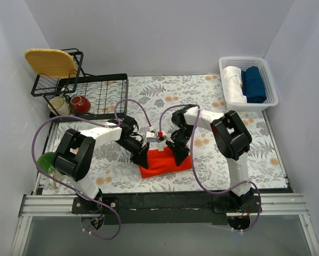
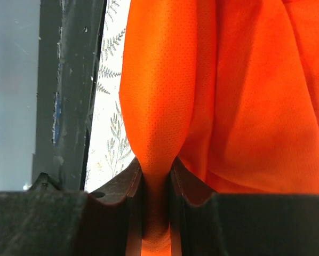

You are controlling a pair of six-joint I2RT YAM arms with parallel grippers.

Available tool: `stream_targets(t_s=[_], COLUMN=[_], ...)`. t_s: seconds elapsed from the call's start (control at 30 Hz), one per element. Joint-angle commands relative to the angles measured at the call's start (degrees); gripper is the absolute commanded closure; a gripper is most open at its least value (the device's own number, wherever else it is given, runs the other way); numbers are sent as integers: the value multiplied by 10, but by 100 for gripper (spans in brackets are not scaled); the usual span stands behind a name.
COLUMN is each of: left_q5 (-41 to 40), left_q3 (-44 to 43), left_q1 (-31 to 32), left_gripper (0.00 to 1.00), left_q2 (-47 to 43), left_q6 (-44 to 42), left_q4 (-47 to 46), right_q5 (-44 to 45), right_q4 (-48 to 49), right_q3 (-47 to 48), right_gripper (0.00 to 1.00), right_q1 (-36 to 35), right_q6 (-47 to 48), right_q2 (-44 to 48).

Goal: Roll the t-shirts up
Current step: Roll the T-shirt to the center of the board.

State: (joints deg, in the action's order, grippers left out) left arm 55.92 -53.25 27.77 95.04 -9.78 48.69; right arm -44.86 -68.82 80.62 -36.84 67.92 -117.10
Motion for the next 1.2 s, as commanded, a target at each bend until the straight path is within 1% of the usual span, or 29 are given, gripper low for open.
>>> stream_targets(t_s=[0.0, 0.2, 0.37, 0.4, 0.43, 0.47, 0.5, 0.53, 0.63, 0.67, 0.73, 0.77, 0.8, 0.9, 0.93, 0.97, 1.0, 1.03, 1.07, 1.13, 1.17], left_q5=[-54, -70, -96, -102, -120, -125, -126, -132, -144, -156, -160, -155, -144, -127, -132, -138, -148, -150, -159, -196, -202], left_q3=[23, 41, 54, 57, 63, 65, 68, 74, 80, 85, 83, 69, 58, 11, -1, -11, -18, -20, -19, -7, -4], left_q1=[-16, -35, -36, -36, -36, -41, -47, -66, -96, -114, -126, -125, -124, -87, -68, -27, -10, 21, 36, 75, 83], left_gripper=[99, 90, 86, 84, 78, 75, 72, 67, 66, 64, 62, 61, 60, 55, 53, 51, 48, 48, 47, 47, 46], left_q2=[34, 84, 100, 100, 95, 89, 81, 53, 13, -18, -53, -97, -120, -180, -180, -180, -180, -177, -174, -164, -161], left_q6=[-3, -8, -36, -32, -22, -18, -16, 4, -1, -6, -19, -36, -42, -7, 4, 19, 37, 41, 41, 36, 29], left_q4=[34, 10, 11, 8, 3, 0, 1, -1, 25, 35, 48, 60, 60, 20, 12, -18, -35, -53, -82, -110, -127], right_q5=[7, 14, 16, 15, 14, 12, 8, 7, 4, 3, 6, 8, 14, 30, 40, 43, 46, 47, 47, 49, 49], right_q4=[-60, -58, -61, -60, -61, -60, -60, -58, -58, -58, -59, -58, -59, -46, -41, -40, -40, -38, -32, -24, -21], right_q3=[46, 88, 131, 139, 141, 145, 151, 154, 165, 171, 190, 198, 208, 237, 241, 253, 256, 258, 258, 256, 256], right_gripper=[99, 99, 99, 99, 99, 99, 99, 99, 99, 99, 98, 98, 98, 99, 99, 99, 99, 99, 99, 99, 99], right_q1=[20, 25, 27, 27, 27, 27, 27, 27, 27, 27, 26, 25, 25, 20, 19, 19, 19, 19, 18, 18, 18], right_q6=[13, 23, 5, 5, 8, 8, 7, 6, -2, -16, -31, -39, -54, -95, -103, -110, -114, -123, -125, -135, -137], right_q2=[-44, -119, -178, -191, -198, -209, -214, -219, -233, -244, -254, -265, -270, -290, -294, -303, -305, -306, -308, -307, -308])
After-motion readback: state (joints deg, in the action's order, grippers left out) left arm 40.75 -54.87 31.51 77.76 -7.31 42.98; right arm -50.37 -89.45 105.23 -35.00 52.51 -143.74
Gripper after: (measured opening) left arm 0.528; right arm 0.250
